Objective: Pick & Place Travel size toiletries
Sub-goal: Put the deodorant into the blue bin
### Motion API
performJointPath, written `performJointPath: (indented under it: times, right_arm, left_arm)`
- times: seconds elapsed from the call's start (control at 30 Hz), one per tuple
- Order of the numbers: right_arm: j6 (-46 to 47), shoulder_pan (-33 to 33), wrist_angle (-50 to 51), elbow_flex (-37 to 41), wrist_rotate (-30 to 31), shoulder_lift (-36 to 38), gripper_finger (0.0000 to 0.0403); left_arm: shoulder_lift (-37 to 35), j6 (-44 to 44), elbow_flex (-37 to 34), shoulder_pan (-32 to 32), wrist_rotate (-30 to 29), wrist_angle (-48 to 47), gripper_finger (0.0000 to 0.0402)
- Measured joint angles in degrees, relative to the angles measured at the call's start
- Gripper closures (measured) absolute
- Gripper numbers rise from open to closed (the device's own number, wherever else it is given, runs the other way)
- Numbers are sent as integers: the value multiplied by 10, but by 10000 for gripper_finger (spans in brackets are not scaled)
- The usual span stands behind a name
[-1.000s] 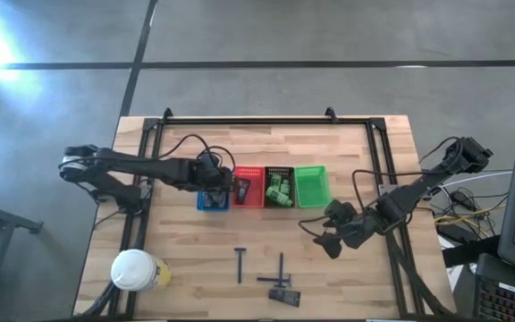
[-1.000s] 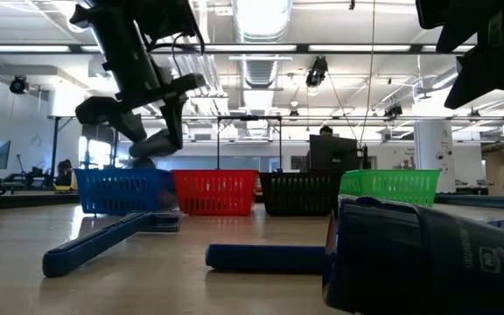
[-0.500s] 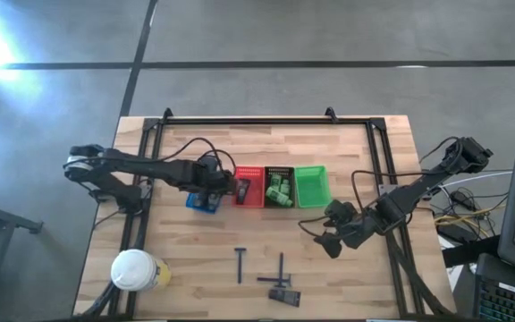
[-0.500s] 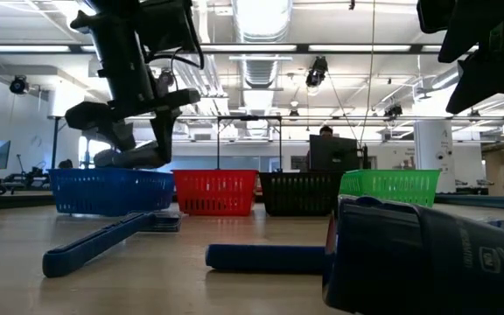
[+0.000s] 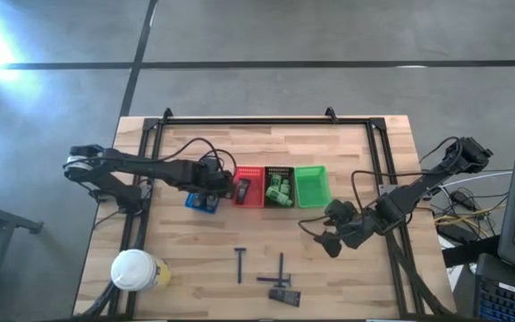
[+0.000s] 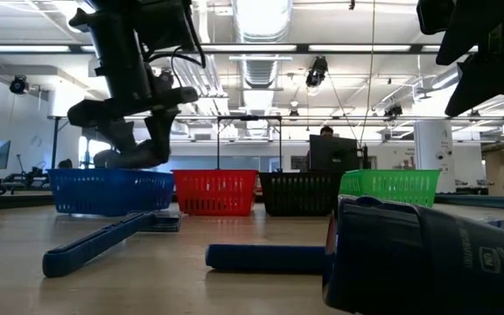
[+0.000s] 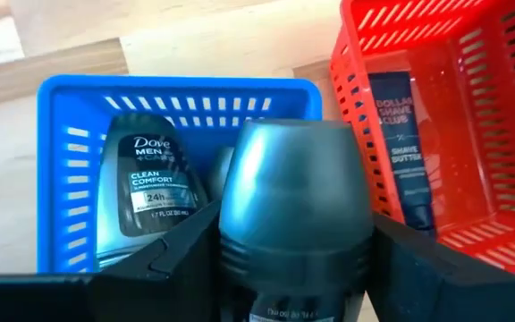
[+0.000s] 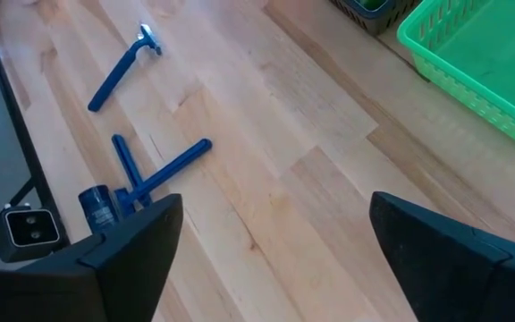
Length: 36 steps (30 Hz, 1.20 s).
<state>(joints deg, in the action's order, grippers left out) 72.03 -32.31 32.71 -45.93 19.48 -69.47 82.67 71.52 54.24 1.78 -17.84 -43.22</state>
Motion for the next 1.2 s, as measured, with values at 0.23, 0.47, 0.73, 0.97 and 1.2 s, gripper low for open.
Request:
performJointPath:
  times: [0.23, 0.47, 0.73, 0.97, 1.2]
  right_arm:
    - [0, 1, 0, 0, 1, 0, 52]
    - [3, 1, 0, 0, 1, 0, 68]
    - [8, 1, 0, 0, 1, 0, 65]
    - [11, 1, 0, 0, 1, 0, 46]
    - [11, 1, 0, 0, 1, 0, 51]
  left_arm:
    - [12, -27, 0, 0, -6, -7, 164]
    - [15, -55, 2, 0, -4, -9, 164]
    - [8, -83, 14, -1, -2, -35, 163]
    - [7, -89, 18, -1, 14, -50, 163]
    - [7, -103, 32, -1, 15, -56, 163]
